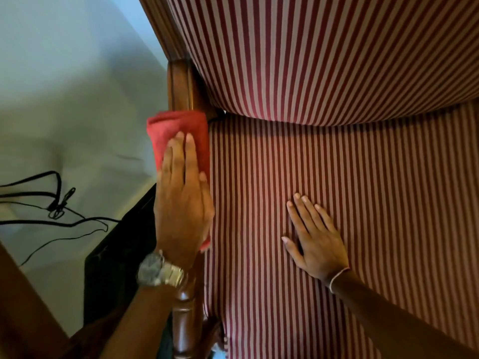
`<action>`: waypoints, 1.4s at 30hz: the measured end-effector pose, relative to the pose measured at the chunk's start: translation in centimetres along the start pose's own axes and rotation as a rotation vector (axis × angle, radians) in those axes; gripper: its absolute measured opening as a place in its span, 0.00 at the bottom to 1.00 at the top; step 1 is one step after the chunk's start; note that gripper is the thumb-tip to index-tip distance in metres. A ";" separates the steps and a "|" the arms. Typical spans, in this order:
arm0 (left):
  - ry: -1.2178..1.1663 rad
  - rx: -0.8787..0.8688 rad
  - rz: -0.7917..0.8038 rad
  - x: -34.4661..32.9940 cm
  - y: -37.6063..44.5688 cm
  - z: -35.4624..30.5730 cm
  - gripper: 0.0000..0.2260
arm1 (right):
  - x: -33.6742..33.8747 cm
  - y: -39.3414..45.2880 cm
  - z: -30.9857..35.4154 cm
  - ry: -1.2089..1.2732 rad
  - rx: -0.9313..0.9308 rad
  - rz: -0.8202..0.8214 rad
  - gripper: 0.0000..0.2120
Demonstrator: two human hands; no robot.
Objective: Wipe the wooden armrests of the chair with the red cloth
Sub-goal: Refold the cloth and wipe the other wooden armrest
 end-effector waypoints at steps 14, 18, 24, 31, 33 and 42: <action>-0.104 0.027 0.025 0.4 -0.4 0.5 0.26 | -0.5 0.2 -0.2 -0.034 0.016 -0.029 0.36; -0.041 0.040 0.159 1.2 -9.1 1.2 0.27 | -0.7 0.0 -0.2 -0.035 0.006 -0.030 0.36; -0.077 0.028 0.038 0.9 3.2 0.2 0.26 | -0.4 0.2 -0.2 -0.046 0.016 -0.029 0.36; -0.036 -0.003 0.144 1.3 -6.5 1.5 0.25 | -0.2 0.2 0.1 -0.033 0.013 -0.027 0.35; -0.074 0.024 0.116 1.5 -2.6 1.3 0.25 | -0.3 0.1 0.1 -0.024 0.016 -0.019 0.36; -0.025 0.023 0.143 1.7 -4.6 1.4 0.26 | -0.9 0.0 -0.1 -0.042 0.017 -0.021 0.36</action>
Point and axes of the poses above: each hand's wrist, its own y-axis towards the middle knuckle, its own x-axis out of the back of the hand, z = x × y, the point moved 2 cm from there along y, towards the middle knuckle, and after that the axes turned 3 degrees about -y, right-handed, at the moved point
